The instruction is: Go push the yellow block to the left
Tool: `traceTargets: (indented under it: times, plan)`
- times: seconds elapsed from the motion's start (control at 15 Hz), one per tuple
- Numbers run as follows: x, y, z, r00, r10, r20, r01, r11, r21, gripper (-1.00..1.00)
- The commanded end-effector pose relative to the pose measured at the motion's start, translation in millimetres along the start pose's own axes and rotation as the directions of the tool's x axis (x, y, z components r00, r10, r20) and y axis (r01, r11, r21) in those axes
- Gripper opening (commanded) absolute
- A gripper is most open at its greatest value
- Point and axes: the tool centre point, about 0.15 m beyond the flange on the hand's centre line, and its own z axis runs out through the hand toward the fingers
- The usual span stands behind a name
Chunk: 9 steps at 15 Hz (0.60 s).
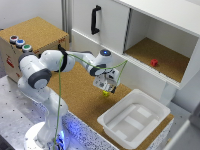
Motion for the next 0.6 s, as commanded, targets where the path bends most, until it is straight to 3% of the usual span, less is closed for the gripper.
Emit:
traceTargets:
  times: [0.0,0.53]
  plan:
    - [28,33,24,0.995,0.029,0.098,-0.028,0.999,-0.017,-1.00]
    - [13,39,45,0.984,0.038,0.176,-0.033,0.999,-0.032,-1.00]
